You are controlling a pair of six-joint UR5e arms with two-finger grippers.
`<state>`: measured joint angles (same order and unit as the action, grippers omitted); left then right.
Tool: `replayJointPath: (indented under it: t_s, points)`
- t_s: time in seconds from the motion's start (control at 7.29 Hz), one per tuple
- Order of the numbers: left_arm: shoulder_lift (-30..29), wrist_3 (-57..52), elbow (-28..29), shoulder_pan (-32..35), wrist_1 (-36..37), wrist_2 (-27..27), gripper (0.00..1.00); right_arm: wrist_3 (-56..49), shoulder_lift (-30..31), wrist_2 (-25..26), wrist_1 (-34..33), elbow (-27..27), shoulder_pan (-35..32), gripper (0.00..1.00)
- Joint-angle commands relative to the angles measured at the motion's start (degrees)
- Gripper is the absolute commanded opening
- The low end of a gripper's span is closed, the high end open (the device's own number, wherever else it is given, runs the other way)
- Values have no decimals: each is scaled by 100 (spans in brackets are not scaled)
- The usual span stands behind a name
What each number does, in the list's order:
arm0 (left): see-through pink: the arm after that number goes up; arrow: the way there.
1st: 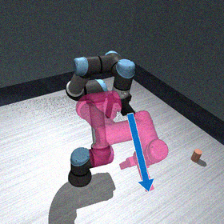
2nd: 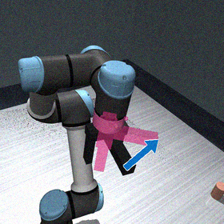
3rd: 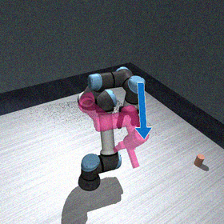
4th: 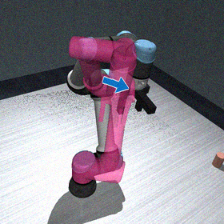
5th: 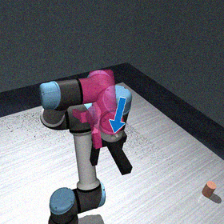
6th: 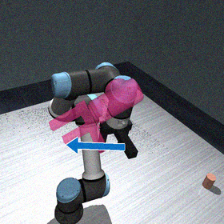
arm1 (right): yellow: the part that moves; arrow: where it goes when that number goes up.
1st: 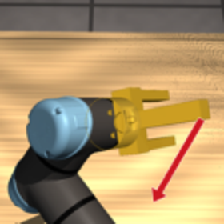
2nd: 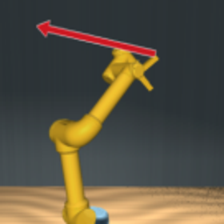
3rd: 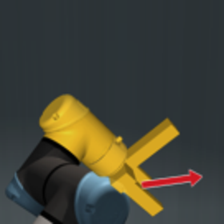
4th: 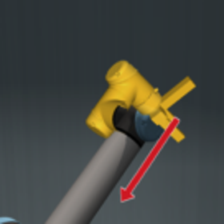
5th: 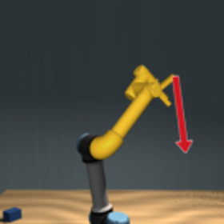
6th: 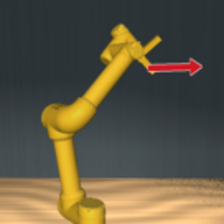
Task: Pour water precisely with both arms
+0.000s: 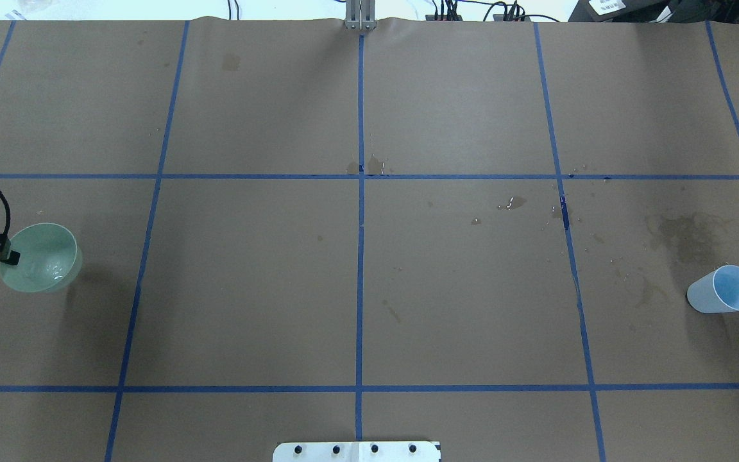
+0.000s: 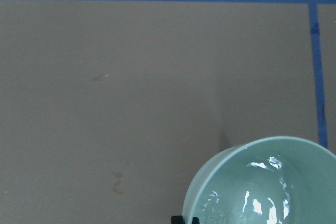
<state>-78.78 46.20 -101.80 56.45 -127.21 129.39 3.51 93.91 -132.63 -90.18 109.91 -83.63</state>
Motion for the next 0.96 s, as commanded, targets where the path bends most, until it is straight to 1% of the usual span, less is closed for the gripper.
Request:
replayJointPath:
  t_s: [0.0, 0.27, 0.41, 0.55, 0.82]
  points:
    - [511, -626, 168, 330, -190, -1, 0, 0, -13, 0, 0, -5, -4, 99]
    - [522, -1259, 834, 864, -383, 25, 0, 0, -22, 0, 0, -5, -4, 99]
    - [487, -1297, 968, 894, -392, 43, 0, 0, -22, 0, 0, -5, -4, 99]
    - [486, -1306, 978, 903, -393, 43, 0, 0, -30, 0, -9, 4, -4, 99]
    - [469, -1306, 1074, 894, -393, 25, 7, 0, -31, 0, -9, -14, -4, 99]
